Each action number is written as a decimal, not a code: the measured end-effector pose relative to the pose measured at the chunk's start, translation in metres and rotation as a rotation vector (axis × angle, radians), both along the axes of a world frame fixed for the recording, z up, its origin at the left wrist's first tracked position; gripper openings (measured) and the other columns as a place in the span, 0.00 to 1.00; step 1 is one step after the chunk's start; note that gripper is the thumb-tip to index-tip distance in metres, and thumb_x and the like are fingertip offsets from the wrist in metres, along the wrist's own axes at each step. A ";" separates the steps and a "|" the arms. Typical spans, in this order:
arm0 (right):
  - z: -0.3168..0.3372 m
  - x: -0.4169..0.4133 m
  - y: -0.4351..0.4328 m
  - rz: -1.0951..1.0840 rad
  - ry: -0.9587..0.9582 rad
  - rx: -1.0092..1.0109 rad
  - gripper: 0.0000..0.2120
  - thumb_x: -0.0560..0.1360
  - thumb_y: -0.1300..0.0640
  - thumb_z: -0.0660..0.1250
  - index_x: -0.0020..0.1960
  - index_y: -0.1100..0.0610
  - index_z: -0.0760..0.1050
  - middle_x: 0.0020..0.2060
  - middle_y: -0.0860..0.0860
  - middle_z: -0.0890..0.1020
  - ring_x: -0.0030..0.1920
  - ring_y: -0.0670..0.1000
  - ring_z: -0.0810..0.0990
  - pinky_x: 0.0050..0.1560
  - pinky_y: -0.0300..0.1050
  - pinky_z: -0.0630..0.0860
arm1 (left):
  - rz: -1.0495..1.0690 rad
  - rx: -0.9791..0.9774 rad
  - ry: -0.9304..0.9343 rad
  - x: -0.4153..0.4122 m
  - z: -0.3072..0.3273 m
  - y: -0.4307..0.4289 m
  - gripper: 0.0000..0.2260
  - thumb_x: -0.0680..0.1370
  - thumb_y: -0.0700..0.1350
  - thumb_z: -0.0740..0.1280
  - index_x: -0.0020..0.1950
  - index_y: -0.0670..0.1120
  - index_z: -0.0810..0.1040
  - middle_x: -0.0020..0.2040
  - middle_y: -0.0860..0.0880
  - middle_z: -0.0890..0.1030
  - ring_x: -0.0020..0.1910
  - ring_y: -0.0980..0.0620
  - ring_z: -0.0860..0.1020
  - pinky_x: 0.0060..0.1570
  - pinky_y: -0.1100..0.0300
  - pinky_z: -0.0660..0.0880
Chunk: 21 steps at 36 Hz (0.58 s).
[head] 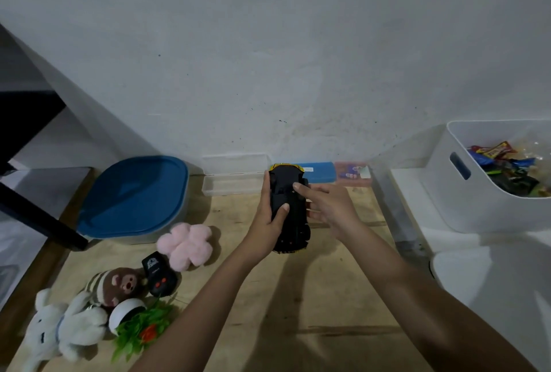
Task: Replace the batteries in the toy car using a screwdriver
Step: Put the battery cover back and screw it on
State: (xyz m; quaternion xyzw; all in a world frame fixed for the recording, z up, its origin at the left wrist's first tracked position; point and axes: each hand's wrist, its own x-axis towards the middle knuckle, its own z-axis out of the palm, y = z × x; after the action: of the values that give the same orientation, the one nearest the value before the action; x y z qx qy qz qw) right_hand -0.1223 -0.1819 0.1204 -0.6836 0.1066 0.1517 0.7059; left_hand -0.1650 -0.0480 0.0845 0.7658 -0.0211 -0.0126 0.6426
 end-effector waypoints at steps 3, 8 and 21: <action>-0.009 0.008 -0.006 0.001 0.039 -0.010 0.11 0.73 0.50 0.69 0.47 0.57 0.77 0.43 0.50 0.82 0.44 0.49 0.81 0.44 0.41 0.78 | 0.004 -0.062 0.062 -0.002 -0.001 0.001 0.31 0.82 0.40 0.56 0.73 0.59 0.38 0.71 0.62 0.55 0.66 0.64 0.65 0.55 0.79 0.66; -0.059 0.013 -0.057 -0.097 -0.084 -0.502 0.06 0.75 0.56 0.66 0.44 0.59 0.79 0.44 0.56 0.82 0.47 0.56 0.80 0.43 0.44 0.72 | 0.026 -0.128 0.139 -0.008 -0.010 0.010 0.31 0.82 0.40 0.56 0.75 0.57 0.38 0.69 0.59 0.60 0.56 0.74 0.68 0.48 0.77 0.71; -0.162 -0.013 -0.090 0.061 -0.133 -1.070 0.05 0.74 0.63 0.66 0.47 0.64 0.74 0.46 0.62 0.75 0.48 0.62 0.74 0.44 0.50 0.71 | 0.199 -0.173 0.290 -0.028 -0.045 0.046 0.32 0.81 0.44 0.59 0.76 0.60 0.41 0.69 0.58 0.64 0.53 0.70 0.71 0.52 0.65 0.73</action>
State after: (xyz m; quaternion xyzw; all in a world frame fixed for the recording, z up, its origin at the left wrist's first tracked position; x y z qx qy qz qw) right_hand -0.1352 -0.2721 -0.0413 -0.9587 0.1041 0.0530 0.2595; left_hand -0.1926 -0.0019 0.0398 0.6962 0.1462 -0.0572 0.7005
